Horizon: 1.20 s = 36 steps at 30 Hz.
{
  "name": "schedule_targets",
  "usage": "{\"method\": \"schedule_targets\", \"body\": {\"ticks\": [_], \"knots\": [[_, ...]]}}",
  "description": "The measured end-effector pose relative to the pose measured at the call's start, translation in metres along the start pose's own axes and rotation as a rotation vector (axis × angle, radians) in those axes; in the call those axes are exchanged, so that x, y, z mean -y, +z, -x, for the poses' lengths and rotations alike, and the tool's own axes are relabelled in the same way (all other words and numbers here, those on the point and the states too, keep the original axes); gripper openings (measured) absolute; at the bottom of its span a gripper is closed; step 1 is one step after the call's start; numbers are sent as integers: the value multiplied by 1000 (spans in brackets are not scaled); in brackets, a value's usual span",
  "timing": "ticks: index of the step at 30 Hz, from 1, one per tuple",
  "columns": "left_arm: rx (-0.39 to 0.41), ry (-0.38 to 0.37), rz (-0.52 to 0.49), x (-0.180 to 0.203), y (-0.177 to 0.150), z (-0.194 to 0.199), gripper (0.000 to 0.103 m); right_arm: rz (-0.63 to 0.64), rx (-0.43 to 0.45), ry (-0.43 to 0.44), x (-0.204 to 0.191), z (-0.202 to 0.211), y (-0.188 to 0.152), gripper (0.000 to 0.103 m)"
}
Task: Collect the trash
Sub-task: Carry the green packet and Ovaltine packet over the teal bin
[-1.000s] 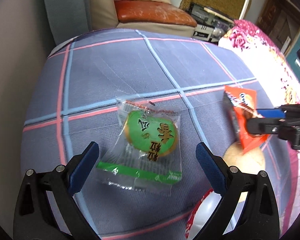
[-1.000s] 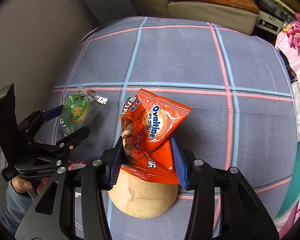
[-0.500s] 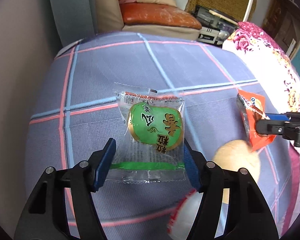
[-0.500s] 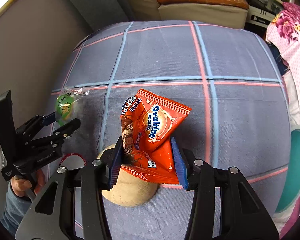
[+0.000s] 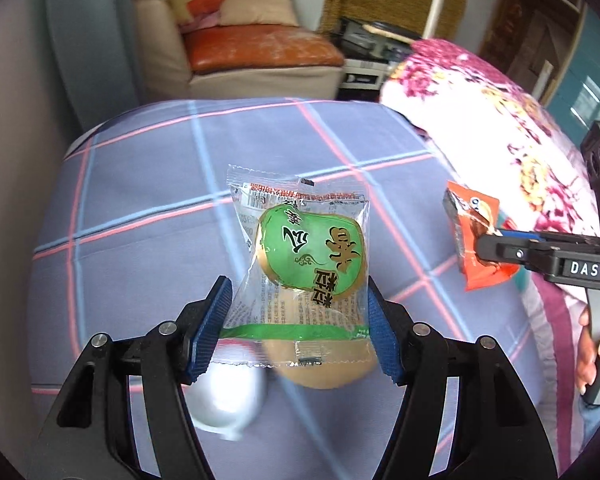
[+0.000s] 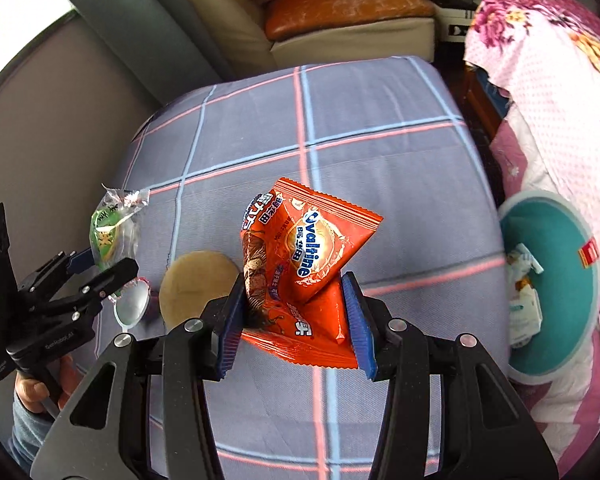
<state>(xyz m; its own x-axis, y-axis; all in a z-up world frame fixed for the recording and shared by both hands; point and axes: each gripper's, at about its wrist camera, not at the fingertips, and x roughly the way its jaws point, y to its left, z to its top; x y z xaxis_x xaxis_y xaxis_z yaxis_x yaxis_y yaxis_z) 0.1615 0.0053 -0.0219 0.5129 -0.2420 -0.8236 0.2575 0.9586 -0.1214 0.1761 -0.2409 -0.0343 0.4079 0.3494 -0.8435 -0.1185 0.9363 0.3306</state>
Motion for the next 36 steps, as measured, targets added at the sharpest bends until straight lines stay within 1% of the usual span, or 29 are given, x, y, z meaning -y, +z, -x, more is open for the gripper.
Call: {"method": "schedule_targets", "body": {"ticks": [7, 19, 29, 36], "knots": [[-23, -51, -48, 61, -3, -5, 66, -37, 57, -19, 42, 36, -16, 45], [-76, -85, -160, 154, -6, -26, 66, -136, 142, -39, 122, 78, -40, 45], [-107, -114, -250, 225, -2, -45, 66, -213, 186, -56, 177, 101, -56, 46], [-133, -129, -291, 259, -3, -61, 66, -241, 192, -72, 204, 108, -65, 46]]}}
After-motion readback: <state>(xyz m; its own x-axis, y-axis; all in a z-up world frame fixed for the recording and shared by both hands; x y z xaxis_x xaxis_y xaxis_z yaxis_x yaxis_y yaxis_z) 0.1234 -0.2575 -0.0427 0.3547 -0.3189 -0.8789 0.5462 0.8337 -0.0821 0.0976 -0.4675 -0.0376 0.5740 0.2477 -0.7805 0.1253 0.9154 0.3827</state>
